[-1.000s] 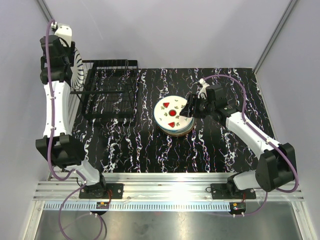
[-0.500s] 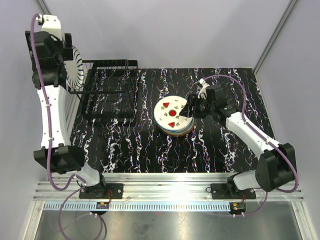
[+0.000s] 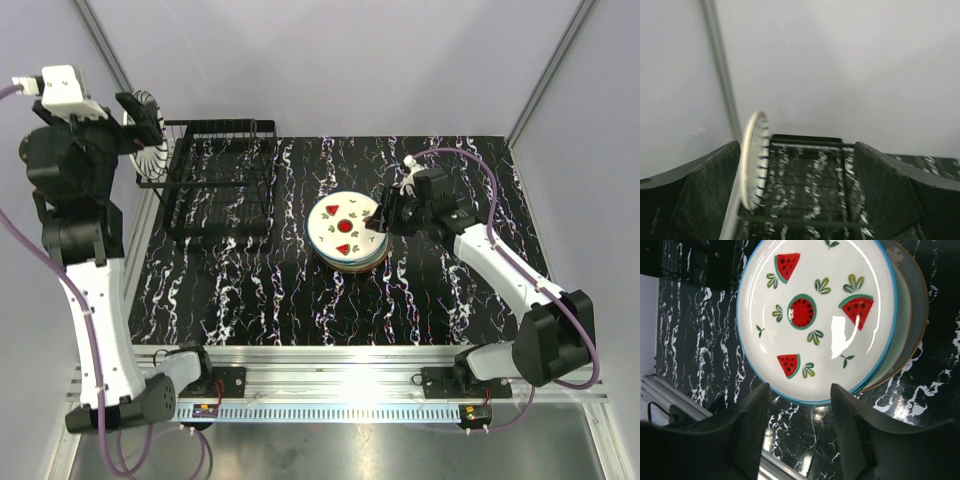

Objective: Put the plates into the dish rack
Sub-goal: Grab a plate with the left arm

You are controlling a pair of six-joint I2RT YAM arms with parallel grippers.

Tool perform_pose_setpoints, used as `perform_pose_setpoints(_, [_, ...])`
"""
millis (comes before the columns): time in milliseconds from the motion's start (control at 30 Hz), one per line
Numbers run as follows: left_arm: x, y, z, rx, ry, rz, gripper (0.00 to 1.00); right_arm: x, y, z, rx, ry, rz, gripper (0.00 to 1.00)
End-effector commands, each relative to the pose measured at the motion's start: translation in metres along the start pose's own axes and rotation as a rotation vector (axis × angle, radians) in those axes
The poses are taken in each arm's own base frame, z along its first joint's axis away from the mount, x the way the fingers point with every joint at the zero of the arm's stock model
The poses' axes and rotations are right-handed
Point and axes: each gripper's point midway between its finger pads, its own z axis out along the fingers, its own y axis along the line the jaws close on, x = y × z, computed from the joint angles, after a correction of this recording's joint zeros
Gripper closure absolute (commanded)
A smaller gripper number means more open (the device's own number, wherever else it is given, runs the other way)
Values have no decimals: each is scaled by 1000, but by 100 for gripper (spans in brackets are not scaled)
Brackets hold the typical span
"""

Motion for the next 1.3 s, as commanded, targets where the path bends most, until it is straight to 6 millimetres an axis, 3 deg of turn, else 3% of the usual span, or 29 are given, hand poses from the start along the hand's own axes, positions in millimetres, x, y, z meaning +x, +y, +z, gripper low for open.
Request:
perform_pose_setpoints(0, [13, -44, -12, 219, -4, -172, 1, -25, -3, -12, 48, -80, 30, 46])
perform_pose_setpoints(133, [45, -61, -18, 275, 70, -225, 1, -18, -16, -8, 71, -72, 89, 46])
perform_pose_setpoints(167, [64, -74, -19, 300, 120, -238, 1, -16, -18, -8, 73, -72, 100, 46])
perform_pose_setpoints(233, [84, -85, -19, 310, 169, -195, 1, -12, -27, -5, 80, -65, 140, 46])
perform_pose_setpoints(267, [102, -108, -25, 366, 228, -169, 1, -11, -30, -5, 80, -64, 152, 45])
perform_pose_setpoints(333, [123, -113, -24, 341, 262, -86, 1, -7, -35, -2, 75, -51, 178, 45])
perform_pose_setpoints(367, [138, -125, -28, 369, 289, -69, 1, -6, -38, -2, 81, -52, 189, 45])
perform_pose_setpoints(500, [173, -135, -34, 375, 342, -50, 1, -1, -46, 2, 95, -41, 232, 43])
perform_pose_setpoints(700, [230, -157, -42, 379, 426, 91, 1, -2, -43, 16, 51, -34, 276, 43])
perform_pose_setpoints(867, [247, -162, -47, 394, 388, 95, 1, -5, -47, 31, 47, -25, 297, 43])
perform_pose_setpoints(1067, [247, -154, -50, 334, 395, 82, 1, -5, -64, 43, 146, -3, 329, 46])
perform_pose_setpoints(1267, [247, -151, -50, 306, 401, 101, 1, -7, -71, 42, 194, -7, 342, 54])
